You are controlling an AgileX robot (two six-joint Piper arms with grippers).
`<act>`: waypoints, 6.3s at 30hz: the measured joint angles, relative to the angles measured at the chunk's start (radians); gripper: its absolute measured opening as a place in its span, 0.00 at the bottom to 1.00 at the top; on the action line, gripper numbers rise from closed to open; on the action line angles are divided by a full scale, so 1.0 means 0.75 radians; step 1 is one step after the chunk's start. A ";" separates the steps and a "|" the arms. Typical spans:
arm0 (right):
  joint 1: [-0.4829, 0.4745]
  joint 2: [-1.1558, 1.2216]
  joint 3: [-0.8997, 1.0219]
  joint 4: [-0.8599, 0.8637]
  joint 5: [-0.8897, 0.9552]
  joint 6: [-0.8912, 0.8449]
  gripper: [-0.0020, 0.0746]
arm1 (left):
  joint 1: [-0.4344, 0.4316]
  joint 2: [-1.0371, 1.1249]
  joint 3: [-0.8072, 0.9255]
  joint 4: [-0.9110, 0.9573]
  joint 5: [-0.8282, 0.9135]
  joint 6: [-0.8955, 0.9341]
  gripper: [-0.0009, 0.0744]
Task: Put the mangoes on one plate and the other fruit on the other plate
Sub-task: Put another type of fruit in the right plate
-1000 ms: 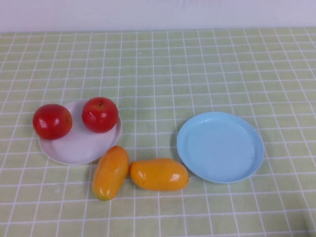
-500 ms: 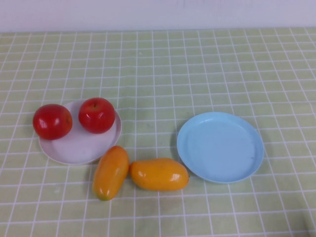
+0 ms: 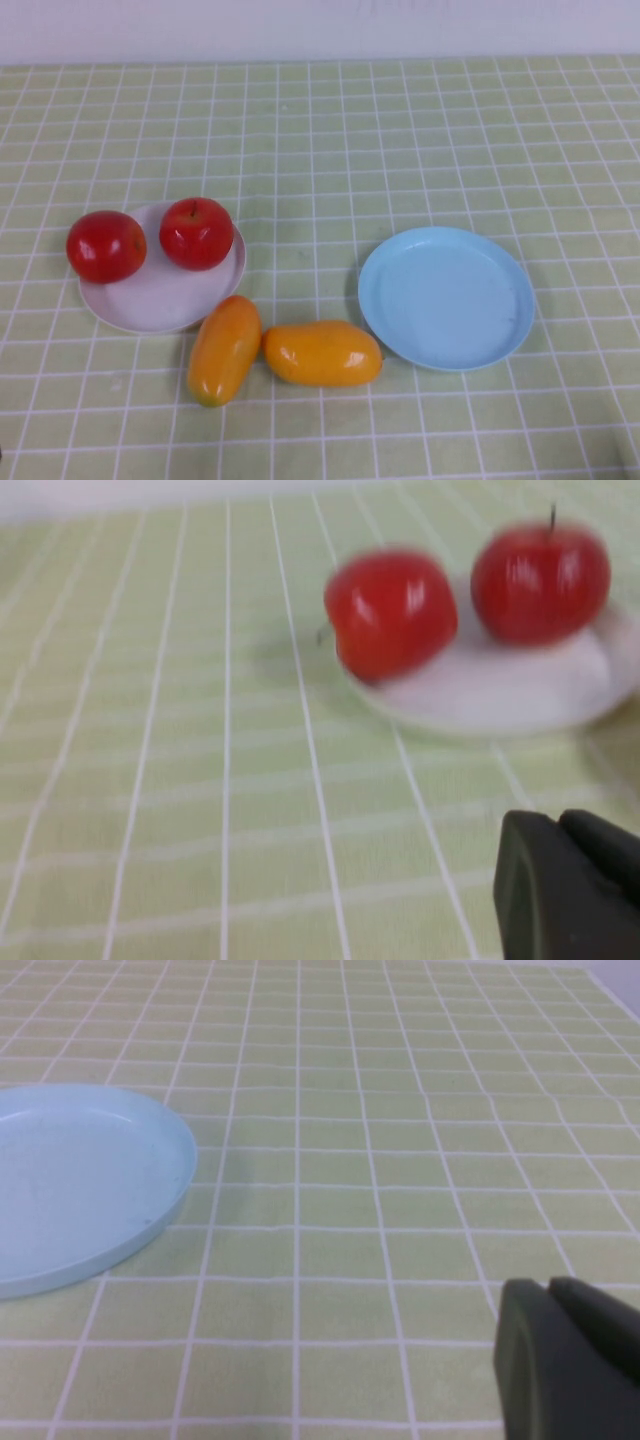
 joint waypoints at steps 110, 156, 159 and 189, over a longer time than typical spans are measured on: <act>0.998 2.287 -1.667 0.023 0.379 -0.885 0.84 | 0.000 -0.002 0.000 0.023 0.072 0.000 0.01; 1.016 2.560 -1.879 0.091 0.395 -0.395 0.75 | 0.000 -0.002 0.000 0.023 0.072 0.008 0.01; 1.015 2.453 -1.879 -0.015 0.389 0.016 0.75 | 0.000 -0.002 0.000 0.023 0.072 0.008 0.01; 0.820 2.482 -1.736 -0.236 0.533 0.657 0.91 | 0.000 -0.002 0.000 0.023 0.072 0.013 0.01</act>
